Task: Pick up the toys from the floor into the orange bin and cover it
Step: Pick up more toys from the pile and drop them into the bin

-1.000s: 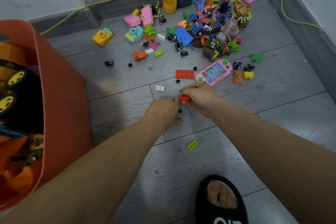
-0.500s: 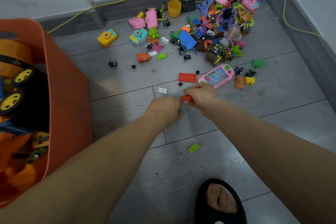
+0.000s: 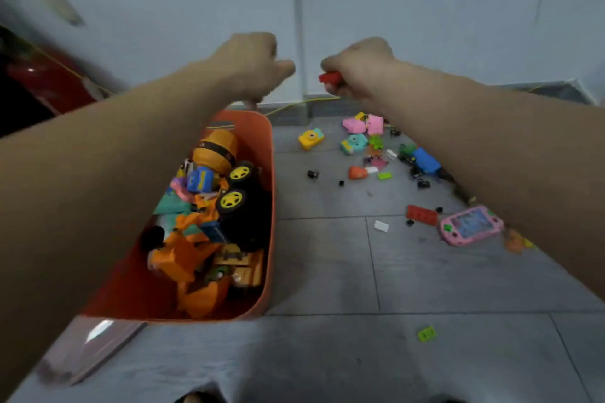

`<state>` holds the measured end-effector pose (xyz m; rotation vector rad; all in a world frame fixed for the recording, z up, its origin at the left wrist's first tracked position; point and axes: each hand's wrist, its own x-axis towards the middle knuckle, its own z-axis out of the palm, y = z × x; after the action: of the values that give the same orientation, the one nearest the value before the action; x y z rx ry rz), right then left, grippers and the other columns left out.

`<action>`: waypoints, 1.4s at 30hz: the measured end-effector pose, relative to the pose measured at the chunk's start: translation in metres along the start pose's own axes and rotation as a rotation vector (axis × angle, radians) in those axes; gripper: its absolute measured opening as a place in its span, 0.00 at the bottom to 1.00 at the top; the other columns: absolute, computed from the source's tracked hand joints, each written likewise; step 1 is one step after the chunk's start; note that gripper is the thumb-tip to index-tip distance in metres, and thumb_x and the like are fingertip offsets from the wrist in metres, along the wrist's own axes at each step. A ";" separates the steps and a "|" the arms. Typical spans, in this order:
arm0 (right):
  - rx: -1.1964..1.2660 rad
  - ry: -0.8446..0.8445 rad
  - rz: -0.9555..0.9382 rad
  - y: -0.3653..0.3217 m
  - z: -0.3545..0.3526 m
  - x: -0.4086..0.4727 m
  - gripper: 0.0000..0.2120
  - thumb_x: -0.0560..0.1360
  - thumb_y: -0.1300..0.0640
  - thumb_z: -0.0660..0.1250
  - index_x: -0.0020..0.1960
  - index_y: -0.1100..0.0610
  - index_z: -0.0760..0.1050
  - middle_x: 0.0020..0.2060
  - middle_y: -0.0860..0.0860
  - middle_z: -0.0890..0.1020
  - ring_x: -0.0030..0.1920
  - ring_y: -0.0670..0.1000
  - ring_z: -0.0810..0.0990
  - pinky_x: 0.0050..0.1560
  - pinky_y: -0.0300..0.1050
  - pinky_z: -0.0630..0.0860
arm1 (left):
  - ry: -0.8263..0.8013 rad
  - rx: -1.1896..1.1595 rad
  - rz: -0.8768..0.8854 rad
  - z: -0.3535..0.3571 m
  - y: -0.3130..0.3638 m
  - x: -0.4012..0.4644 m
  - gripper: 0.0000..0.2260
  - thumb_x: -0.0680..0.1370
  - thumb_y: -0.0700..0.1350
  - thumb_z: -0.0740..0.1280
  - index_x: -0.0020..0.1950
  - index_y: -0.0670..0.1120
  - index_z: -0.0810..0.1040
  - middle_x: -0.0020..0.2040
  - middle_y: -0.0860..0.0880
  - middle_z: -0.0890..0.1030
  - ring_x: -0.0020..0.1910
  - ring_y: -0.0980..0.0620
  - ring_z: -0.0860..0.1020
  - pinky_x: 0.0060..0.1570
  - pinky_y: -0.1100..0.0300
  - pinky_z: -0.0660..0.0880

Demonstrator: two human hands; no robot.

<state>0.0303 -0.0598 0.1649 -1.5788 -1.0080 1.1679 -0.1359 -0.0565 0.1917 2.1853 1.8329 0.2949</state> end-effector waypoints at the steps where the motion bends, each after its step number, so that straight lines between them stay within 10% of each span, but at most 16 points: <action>1: 0.033 -0.053 -0.014 -0.013 0.023 -0.007 0.12 0.71 0.71 0.72 0.39 0.61 0.70 0.35 0.59 0.76 0.29 0.54 0.79 0.23 0.42 0.76 | -0.052 -0.068 -0.075 -0.016 -0.021 -0.004 0.13 0.79 0.51 0.61 0.48 0.40 0.72 0.41 0.38 0.82 0.34 0.42 0.81 0.37 0.54 0.79; 7: -0.131 -0.391 0.027 -0.011 0.125 -0.049 0.05 0.74 0.70 0.69 0.47 0.66 0.75 0.33 0.59 0.79 0.32 0.56 0.82 0.44 0.57 0.84 | -0.328 -0.170 -0.380 -0.041 -0.130 -0.052 0.15 0.81 0.49 0.63 0.56 0.38 0.75 0.44 0.40 0.76 0.36 0.46 0.77 0.27 0.58 0.79; 13: -0.577 -0.470 -0.112 0.013 0.135 -0.057 0.13 0.78 0.64 0.61 0.59 0.59 0.79 0.52 0.54 0.77 0.45 0.62 0.86 0.49 0.54 0.83 | -0.464 -0.112 -0.388 -0.023 -0.141 -0.059 0.15 0.82 0.53 0.61 0.64 0.47 0.73 0.60 0.47 0.74 0.56 0.47 0.75 0.52 0.48 0.78; 19: -0.545 -0.270 -0.150 0.021 0.062 -0.032 0.10 0.75 0.64 0.59 0.43 0.55 0.77 0.39 0.58 0.82 0.41 0.62 0.85 0.44 0.56 0.84 | -0.329 0.087 -0.110 -0.012 -0.077 -0.033 0.16 0.82 0.52 0.59 0.56 0.41 0.77 0.53 0.41 0.82 0.50 0.42 0.80 0.47 0.54 0.75; 24: -0.794 -0.147 -0.080 0.073 -0.038 -0.016 0.08 0.76 0.61 0.61 0.47 0.59 0.80 0.41 0.59 0.84 0.41 0.60 0.85 0.45 0.57 0.83 | -0.141 0.097 0.266 0.048 0.015 -0.043 0.12 0.78 0.53 0.62 0.54 0.46 0.76 0.54 0.43 0.80 0.56 0.41 0.77 0.51 0.54 0.73; 30: -1.218 -0.269 0.221 0.175 -0.149 -0.028 0.23 0.79 0.51 0.64 0.72 0.58 0.68 0.67 0.59 0.74 0.64 0.60 0.75 0.59 0.47 0.72 | -0.518 0.112 0.501 0.185 0.110 -0.098 0.25 0.76 0.60 0.65 0.66 0.46 0.67 0.63 0.43 0.75 0.60 0.40 0.75 0.50 0.53 0.71; 36: -1.187 -0.153 0.270 0.276 -0.210 -0.048 0.25 0.80 0.45 0.57 0.75 0.53 0.64 0.71 0.64 0.67 0.71 0.64 0.65 0.67 0.52 0.65 | -0.804 0.248 0.585 0.301 0.146 -0.161 0.42 0.72 0.62 0.70 0.76 0.43 0.56 0.69 0.42 0.69 0.65 0.42 0.72 0.58 0.48 0.72; 42: -1.241 -0.246 0.261 0.313 -0.247 -0.040 0.30 0.80 0.43 0.55 0.79 0.42 0.48 0.80 0.54 0.49 0.79 0.61 0.46 0.76 0.64 0.52 | -0.922 0.428 0.663 0.354 0.152 -0.180 0.26 0.79 0.44 0.66 0.73 0.41 0.60 0.68 0.39 0.69 0.61 0.41 0.74 0.55 0.48 0.74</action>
<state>0.2907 -0.2267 -0.0896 -2.5973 -1.9434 0.9135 0.0888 -0.2853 -0.0878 2.4814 0.6867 -0.9158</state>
